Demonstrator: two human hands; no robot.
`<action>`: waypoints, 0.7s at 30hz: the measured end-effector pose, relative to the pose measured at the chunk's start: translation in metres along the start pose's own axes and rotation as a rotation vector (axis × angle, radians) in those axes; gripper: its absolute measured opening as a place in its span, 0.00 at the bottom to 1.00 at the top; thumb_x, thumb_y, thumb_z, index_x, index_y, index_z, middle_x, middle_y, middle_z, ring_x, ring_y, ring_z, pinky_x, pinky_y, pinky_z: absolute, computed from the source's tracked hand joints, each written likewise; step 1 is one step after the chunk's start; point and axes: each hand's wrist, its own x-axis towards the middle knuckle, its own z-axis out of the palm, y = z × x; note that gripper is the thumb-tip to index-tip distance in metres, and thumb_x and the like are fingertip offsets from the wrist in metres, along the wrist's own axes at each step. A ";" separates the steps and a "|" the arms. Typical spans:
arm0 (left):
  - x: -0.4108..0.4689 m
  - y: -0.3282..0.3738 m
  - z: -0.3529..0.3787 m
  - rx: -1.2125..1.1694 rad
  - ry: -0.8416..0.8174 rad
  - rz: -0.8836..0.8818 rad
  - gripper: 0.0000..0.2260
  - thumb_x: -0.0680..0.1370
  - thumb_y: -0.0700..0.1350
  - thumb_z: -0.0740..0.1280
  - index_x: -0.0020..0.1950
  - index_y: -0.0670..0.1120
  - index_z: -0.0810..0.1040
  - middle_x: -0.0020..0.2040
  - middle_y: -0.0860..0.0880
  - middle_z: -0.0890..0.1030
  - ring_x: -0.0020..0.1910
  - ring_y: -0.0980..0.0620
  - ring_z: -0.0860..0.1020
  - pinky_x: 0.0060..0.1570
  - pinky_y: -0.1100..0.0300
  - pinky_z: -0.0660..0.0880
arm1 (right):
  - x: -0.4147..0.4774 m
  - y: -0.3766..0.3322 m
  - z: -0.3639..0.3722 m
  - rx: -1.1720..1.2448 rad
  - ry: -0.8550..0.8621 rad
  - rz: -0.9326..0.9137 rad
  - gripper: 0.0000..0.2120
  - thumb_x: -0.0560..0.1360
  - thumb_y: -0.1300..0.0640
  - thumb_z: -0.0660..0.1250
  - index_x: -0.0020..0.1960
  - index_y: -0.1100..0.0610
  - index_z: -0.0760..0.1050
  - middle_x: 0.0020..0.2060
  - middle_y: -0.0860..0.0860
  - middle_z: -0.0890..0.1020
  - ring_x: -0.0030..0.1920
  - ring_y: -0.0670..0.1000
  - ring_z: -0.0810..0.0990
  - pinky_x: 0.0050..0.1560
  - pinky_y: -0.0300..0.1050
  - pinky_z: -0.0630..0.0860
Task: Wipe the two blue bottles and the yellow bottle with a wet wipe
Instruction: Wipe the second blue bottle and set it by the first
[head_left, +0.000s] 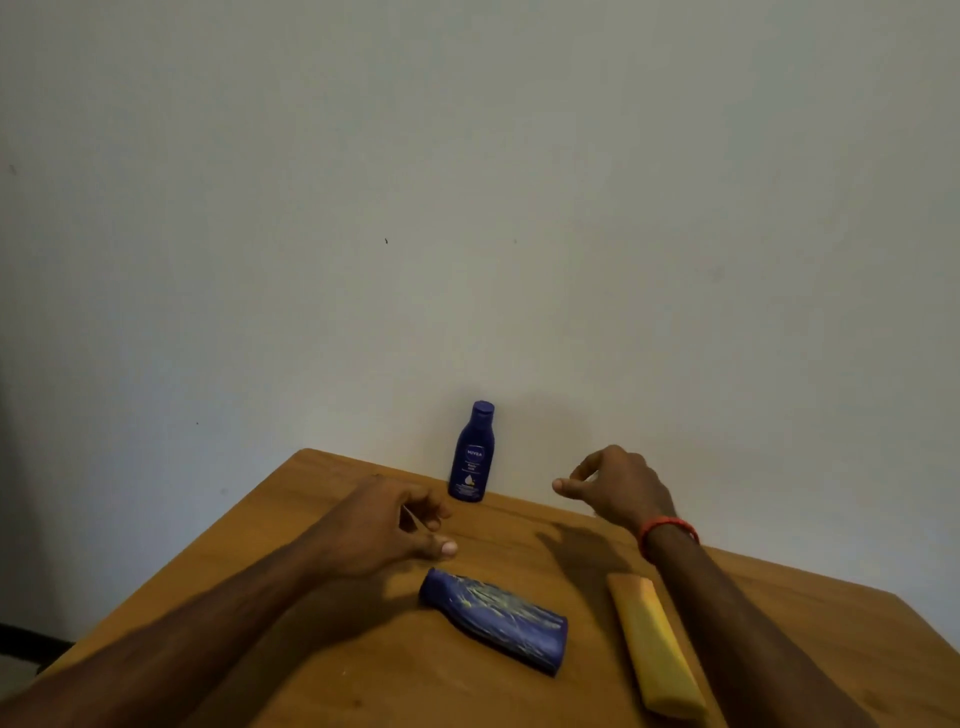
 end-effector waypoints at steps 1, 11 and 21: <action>0.000 0.002 0.000 0.029 -0.023 -0.003 0.21 0.70 0.55 0.77 0.61 0.54 0.79 0.53 0.58 0.82 0.49 0.60 0.80 0.46 0.68 0.78 | -0.008 0.005 -0.009 0.003 -0.009 0.007 0.19 0.70 0.39 0.73 0.48 0.53 0.83 0.48 0.50 0.85 0.42 0.48 0.82 0.46 0.46 0.80; -0.018 -0.009 0.030 0.276 -0.202 -0.171 0.29 0.72 0.49 0.76 0.71 0.56 0.70 0.69 0.52 0.75 0.63 0.54 0.75 0.63 0.53 0.76 | -0.096 0.005 -0.054 0.155 -0.087 -0.048 0.18 0.68 0.40 0.74 0.50 0.52 0.83 0.48 0.50 0.83 0.48 0.48 0.79 0.38 0.37 0.72; -0.035 0.001 0.041 0.126 -0.094 -0.164 0.11 0.75 0.43 0.73 0.54 0.52 0.76 0.55 0.51 0.79 0.52 0.54 0.78 0.52 0.58 0.79 | -0.152 -0.001 -0.057 0.412 -0.181 -0.002 0.12 0.80 0.51 0.63 0.61 0.52 0.78 0.56 0.48 0.80 0.50 0.45 0.78 0.43 0.40 0.75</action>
